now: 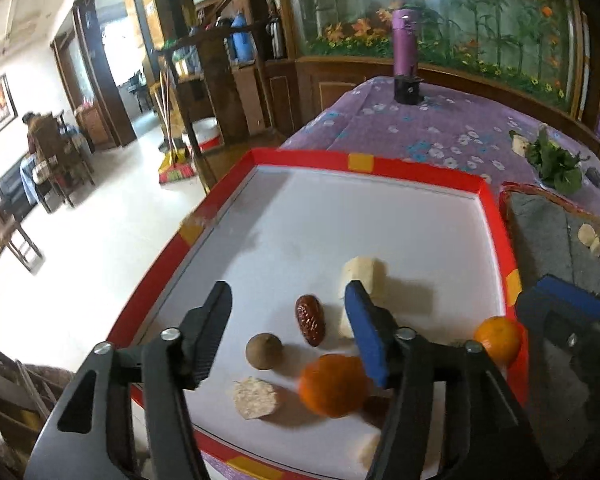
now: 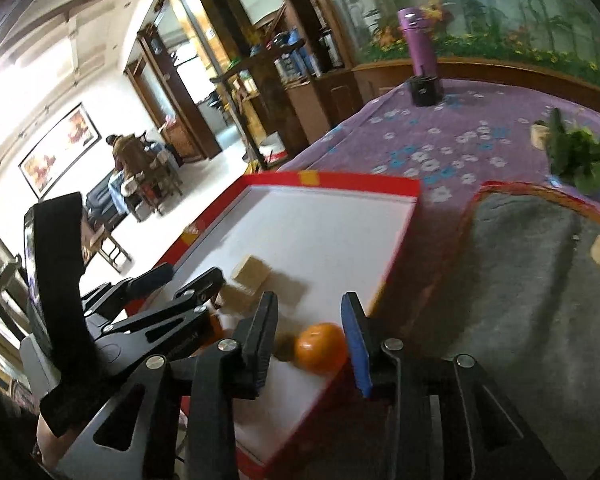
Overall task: Organize fruits
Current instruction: 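Carry the nut and date into the white tray and open both grippers, then grasp a red date with the right gripper while the left grasps a white cube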
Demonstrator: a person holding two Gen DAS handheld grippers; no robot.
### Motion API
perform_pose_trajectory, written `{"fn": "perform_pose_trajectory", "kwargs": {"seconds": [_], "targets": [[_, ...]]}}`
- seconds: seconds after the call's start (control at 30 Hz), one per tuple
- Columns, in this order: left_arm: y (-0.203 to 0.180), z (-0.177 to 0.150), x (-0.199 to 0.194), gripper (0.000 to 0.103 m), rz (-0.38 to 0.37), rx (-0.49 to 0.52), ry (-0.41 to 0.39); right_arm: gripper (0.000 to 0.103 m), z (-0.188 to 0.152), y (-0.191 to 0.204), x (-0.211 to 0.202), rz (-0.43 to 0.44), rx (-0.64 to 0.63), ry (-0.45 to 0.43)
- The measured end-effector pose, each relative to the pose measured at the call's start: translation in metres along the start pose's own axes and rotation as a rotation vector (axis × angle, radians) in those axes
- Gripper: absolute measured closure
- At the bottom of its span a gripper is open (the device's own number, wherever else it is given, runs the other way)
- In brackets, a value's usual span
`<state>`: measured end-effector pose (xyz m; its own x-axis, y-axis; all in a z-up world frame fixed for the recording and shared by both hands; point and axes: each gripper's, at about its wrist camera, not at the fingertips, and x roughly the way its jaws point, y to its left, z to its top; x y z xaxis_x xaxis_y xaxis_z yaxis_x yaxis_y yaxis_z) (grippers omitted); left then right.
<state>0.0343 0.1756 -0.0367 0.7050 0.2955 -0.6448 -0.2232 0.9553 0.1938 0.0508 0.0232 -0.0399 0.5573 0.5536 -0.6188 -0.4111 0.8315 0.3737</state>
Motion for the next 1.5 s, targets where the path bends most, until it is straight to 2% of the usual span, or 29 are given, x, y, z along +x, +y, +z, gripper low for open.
{"fn": "perform_pose_trajectory", "kwargs": {"seconds": [0.13,0.27,0.37,0.5,0.6,0.77,0.83,0.97,1.1,1.27,1.33,1.4,1.43,1.5], "targets": [[-0.022,0.007,-0.019,0.029,0.009,0.044,-0.046,0.068,0.001,-0.023,-0.021,-0.015,0.044,-0.034],[-0.048,0.016,-0.037,0.021,-0.001,0.083,-0.091,0.067,0.0,-0.049,-0.046,-0.049,0.077,-0.07],[-0.07,0.021,-0.047,0.02,-0.034,0.109,-0.099,0.065,-0.002,-0.072,-0.068,-0.085,0.096,-0.098],[-0.099,0.021,-0.05,0.02,-0.125,0.13,-0.067,0.061,-0.015,-0.11,-0.104,-0.16,0.118,-0.128],[-0.123,0.017,-0.051,0.02,-0.18,0.169,-0.05,0.06,-0.03,-0.151,-0.134,-0.242,0.157,-0.133],[-0.164,0.017,-0.044,0.02,-0.248,0.218,-0.01,0.057,-0.047,-0.225,-0.173,-0.337,0.285,-0.117],[-0.178,0.019,-0.043,0.02,-0.267,0.229,0.003,0.057,-0.046,-0.24,-0.18,-0.349,0.314,-0.121],[-0.208,0.023,-0.045,0.02,-0.31,0.273,0.013,0.057,-0.029,-0.256,-0.172,-0.385,0.304,-0.096],[-0.228,0.025,-0.044,0.02,-0.332,0.296,0.026,0.057,-0.011,-0.26,-0.136,-0.368,0.269,-0.037],[-0.243,0.027,-0.039,0.02,-0.342,0.306,0.055,0.06,-0.001,-0.265,-0.093,-0.394,0.236,0.03],[-0.249,0.029,-0.036,0.02,-0.347,0.301,0.067,0.067,-0.001,-0.268,-0.082,-0.407,0.234,0.046],[-0.255,0.031,-0.034,0.02,-0.358,0.296,0.076,0.082,-0.003,-0.267,-0.076,-0.448,0.197,0.035],[-0.259,0.031,-0.033,0.021,-0.363,0.295,0.08,0.083,-0.003,-0.268,-0.075,-0.461,0.186,0.037],[-0.271,0.032,-0.032,0.021,-0.378,0.303,0.09,0.084,-0.007,-0.273,-0.081,-0.431,0.208,0.011]]}}
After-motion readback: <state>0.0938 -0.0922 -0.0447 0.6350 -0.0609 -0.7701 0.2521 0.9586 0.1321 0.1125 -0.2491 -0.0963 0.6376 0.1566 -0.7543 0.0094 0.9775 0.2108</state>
